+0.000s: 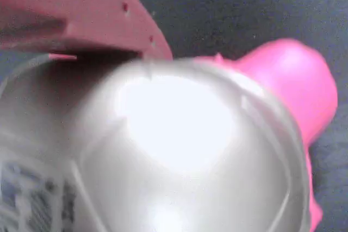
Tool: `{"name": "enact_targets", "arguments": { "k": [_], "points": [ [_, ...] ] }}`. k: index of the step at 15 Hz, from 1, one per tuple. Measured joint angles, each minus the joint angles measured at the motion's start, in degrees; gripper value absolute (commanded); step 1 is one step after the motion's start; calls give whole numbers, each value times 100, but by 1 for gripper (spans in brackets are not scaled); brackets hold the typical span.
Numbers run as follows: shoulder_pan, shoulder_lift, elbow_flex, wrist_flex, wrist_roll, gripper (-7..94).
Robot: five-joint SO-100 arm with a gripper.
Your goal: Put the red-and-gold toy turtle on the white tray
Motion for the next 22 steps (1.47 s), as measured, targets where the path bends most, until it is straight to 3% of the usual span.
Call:
{"name": "enact_targets", "arguments": {
  "k": [6, 9, 11, 14, 18, 22],
  "points": [
    [334, 1925, 1213, -413, -264, 0],
    [290, 2839, 1222, 18, -624, 0],
    [457, 3278, 1107, 782, -1116, 0],
    [1169, 4052, 519, 1468, -1942, 0],
    [2619, 4825, 229, 1547, -3401, 0],
    [4017, 4184, -308, 1547, -4526, 0]
  ]
}}
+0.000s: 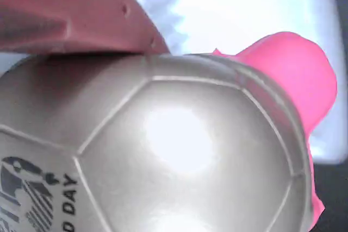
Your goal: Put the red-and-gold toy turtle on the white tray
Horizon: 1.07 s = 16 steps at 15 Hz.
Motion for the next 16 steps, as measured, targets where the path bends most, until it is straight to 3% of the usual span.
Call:
{"name": "enact_targets", "arguments": {
  "k": [3, 9, 16],
  "points": [
    [158, -1046, -475, 0, 0, 0],
    [132, -3129, -1767, -9, 835, 0],
    [290, -3929, -1696, -633, 782, 1]
  ]
}}
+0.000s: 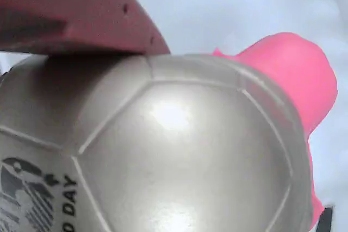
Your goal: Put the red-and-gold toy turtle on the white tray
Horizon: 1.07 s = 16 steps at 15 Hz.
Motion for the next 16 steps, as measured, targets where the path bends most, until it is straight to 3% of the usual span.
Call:
{"name": "enact_targets", "arguments": {
  "k": [1, 4, 5, 7, 10, 11, 16],
  "points": [
    [0, -9, 88, -97, 9, 6],
    [26, -70, 246, -193, -79, 35],
    [18, -79, 360, -193, -97, 39],
    [9, -79, 729, -290, -97, 44],
    [26, -79, 1143, -457, -97, 45],
    [18, -79, 1230, -501, -97, 51],
    [62, -79, 1582, -519, -123, 59]
  ]
}}
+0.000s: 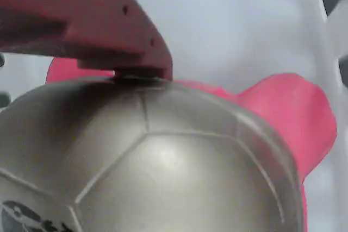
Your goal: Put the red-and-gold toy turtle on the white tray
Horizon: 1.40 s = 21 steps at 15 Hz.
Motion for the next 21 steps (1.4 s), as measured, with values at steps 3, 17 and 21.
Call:
{"name": "enact_targets", "arguments": {
  "k": [3, 17, 21],
  "points": [
    [44, 18, 79, 0, -79, 68],
    [-88, 2610, 1310, -1775, 554, 0],
    [-809, 4746, 3349, -2892, 1169, 0]
  ]
}}
